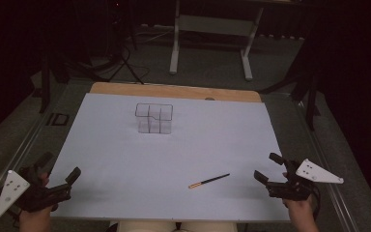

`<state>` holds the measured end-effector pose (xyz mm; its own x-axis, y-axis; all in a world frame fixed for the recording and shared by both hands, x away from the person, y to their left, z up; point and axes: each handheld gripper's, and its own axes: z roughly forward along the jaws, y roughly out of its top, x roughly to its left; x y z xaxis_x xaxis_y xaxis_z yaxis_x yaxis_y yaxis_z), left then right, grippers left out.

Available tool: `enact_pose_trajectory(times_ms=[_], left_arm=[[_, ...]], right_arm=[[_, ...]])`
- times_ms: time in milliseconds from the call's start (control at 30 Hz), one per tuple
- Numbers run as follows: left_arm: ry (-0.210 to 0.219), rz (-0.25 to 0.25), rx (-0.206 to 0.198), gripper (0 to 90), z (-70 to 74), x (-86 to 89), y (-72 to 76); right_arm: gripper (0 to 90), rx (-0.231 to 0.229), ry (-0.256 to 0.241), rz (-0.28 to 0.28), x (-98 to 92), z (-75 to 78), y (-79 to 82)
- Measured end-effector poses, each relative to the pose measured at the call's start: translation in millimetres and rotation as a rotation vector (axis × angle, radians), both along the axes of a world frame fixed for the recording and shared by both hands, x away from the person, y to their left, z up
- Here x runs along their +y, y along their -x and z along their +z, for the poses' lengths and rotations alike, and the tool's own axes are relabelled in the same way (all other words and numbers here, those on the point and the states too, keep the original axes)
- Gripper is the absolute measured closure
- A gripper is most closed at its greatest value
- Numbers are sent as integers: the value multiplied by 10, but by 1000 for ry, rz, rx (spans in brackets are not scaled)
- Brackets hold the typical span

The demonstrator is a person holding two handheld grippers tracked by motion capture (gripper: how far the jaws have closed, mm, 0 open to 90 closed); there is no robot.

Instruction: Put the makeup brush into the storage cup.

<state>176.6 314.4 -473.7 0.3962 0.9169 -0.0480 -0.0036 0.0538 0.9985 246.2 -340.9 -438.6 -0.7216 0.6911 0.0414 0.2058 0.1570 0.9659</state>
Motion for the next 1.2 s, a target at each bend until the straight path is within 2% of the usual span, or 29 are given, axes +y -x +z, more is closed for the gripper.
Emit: enact_pose_trajectory(times_ms=[67,133,167,233,433,500,533,567,700,800,833,1067,1200], left_arm=[[-1,-2,-1,13,2,0,-1],[-2,0,0,13,2,0,0],[-1,-2,0,13,3,-1,-1],[-1,-2,0,13,4,-3,0],[5,-6,2,14,9,2,2],[3,-6,1,13,12,3,3],[2,-7,1,13,13,3,5],[1,-8,1,13,14,1,5],[-2,-11,-1,13,17,-3,8],[-2,-11,-3,13,20,-9,9],[-1,-12,-3,13,21,-9,9],[-2,-13,-4,13,20,-10,10],[-4,-13,-4,13,19,-9,11]], right_arm=[[114,10,-1,24,-2,39,-20],[114,18,38,26,11,73,-48],[114,30,49,46,17,89,-66],[114,38,45,66,25,123,-82],[107,99,105,108,97,205,-145],[107,98,119,110,113,214,-146],[106,99,129,136,122,223,-146],[106,104,180,183,167,239,-139],[106,128,245,245,247,250,-150],[106,137,259,261,283,257,-168],[107,142,288,276,322,269,-181],[108,166,346,314,439,301,-221],[110,196,379,352,532,297,-255]])
